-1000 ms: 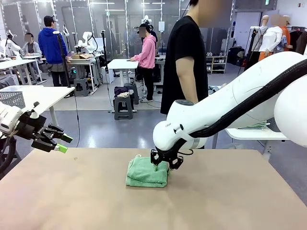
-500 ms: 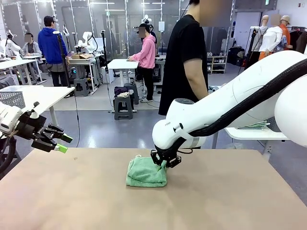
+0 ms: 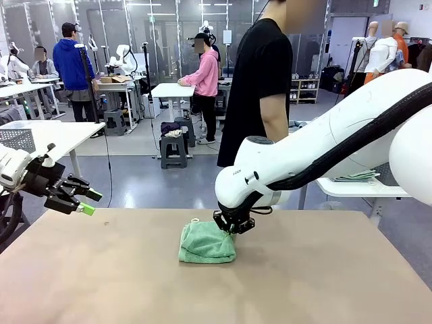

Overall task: Fold the towels and place them in the basket.
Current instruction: Place the folded Towel with hook on the right side of the table.

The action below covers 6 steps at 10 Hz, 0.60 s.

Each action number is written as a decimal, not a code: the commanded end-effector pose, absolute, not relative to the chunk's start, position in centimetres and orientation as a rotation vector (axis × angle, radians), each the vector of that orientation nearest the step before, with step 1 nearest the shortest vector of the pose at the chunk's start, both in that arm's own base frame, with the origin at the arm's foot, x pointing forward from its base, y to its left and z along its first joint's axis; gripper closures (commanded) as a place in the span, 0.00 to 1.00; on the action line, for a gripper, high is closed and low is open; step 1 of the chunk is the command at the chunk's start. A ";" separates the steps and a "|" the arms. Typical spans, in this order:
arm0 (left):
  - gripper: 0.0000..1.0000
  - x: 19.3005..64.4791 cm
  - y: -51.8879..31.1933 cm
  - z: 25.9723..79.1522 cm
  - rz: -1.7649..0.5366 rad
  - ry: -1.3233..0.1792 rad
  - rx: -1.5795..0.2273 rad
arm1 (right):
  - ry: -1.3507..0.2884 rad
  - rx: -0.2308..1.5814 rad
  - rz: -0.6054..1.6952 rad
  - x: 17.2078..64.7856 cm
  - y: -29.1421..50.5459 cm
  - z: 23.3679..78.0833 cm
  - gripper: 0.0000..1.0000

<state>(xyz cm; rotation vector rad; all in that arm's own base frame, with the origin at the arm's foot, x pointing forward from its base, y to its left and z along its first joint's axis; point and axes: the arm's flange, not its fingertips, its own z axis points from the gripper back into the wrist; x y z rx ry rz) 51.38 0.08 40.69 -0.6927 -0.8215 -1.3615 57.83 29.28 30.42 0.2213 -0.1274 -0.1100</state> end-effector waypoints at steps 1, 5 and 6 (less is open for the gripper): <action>0.27 51.2 0.1 40.7 -1.371 -0.829 -0.688 | -0.125 0.221 -0.119 57.8 29.4 30.2 1.00; 0.27 51.2 0.1 40.7 -1.371 -0.829 -0.688 | -0.126 0.221 -0.110 57.8 29.3 30.3 0.94; 0.27 51.2 0.1 40.7 -1.371 -0.829 -0.688 | -0.159 0.168 -0.064 57.5 28.0 30.4 0.95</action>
